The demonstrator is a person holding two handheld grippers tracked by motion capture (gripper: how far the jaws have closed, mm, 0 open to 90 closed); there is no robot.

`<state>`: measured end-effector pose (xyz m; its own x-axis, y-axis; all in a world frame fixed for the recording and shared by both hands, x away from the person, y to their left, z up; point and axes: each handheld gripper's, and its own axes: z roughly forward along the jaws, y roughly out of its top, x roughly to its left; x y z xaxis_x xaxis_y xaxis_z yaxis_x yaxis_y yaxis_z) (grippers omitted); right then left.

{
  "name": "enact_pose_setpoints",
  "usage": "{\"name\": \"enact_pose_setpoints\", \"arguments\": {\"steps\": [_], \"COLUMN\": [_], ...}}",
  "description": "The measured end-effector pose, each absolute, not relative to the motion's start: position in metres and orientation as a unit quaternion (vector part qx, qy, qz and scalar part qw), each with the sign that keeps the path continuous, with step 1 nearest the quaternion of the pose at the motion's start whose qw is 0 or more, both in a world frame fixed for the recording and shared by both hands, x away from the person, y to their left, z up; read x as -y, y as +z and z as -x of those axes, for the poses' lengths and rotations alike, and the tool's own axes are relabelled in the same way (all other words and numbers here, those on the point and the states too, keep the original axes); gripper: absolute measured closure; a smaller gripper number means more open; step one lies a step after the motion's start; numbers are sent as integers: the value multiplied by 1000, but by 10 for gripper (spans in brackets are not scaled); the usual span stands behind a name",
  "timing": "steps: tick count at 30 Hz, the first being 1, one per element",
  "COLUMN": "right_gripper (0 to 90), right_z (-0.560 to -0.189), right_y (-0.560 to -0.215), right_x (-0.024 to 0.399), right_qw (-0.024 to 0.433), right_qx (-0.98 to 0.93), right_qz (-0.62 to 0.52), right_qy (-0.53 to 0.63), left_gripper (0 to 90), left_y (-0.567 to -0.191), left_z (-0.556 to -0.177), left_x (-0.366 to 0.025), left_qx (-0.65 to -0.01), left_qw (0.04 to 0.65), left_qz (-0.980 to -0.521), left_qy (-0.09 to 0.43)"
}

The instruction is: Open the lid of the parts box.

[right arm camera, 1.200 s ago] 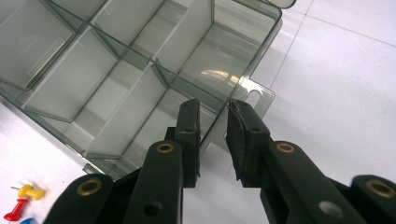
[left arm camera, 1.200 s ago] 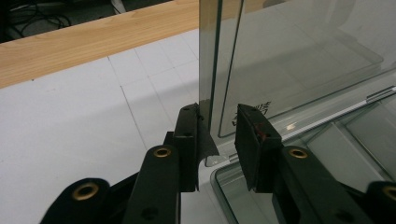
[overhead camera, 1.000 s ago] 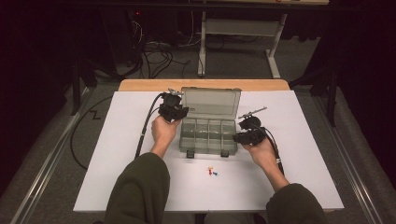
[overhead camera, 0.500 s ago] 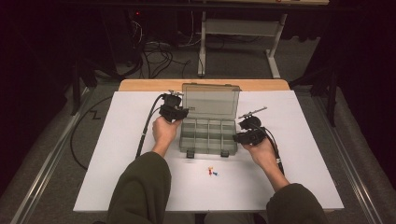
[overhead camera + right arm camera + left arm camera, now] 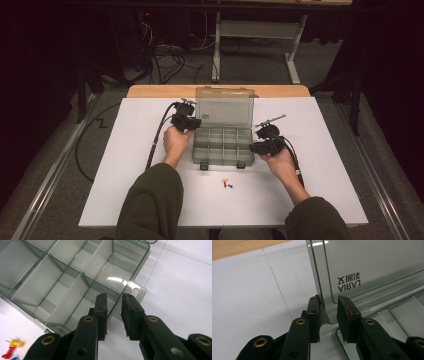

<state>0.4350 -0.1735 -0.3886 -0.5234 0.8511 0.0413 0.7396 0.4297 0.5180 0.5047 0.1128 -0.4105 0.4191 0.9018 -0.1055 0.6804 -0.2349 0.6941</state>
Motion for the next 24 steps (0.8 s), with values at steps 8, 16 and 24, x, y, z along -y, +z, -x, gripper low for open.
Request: {"name": "enact_pose_setpoints", "arguments": {"steps": [8,16,24], "right_gripper": [766,765,764], "right_z": [-435,-435,-435], "right_y": [-389,-389,-389], "right_x": [174,173,173], "right_qw": [115,116,117], "right_qx": [-838,-837,-836], "right_qz": [-475,-476,-478], "right_qy": [244,243,243], "left_gripper": [711,707,641], "left_y": [-409,-409,-409], "left_z": [-503,-501,-501], "left_x": [-115,-116,-114], "left_qx": [-514,-515,-508], "left_qw": [338,336,333], "left_qz": [-774,-775,-778], "left_qy": [152,149,161]}}
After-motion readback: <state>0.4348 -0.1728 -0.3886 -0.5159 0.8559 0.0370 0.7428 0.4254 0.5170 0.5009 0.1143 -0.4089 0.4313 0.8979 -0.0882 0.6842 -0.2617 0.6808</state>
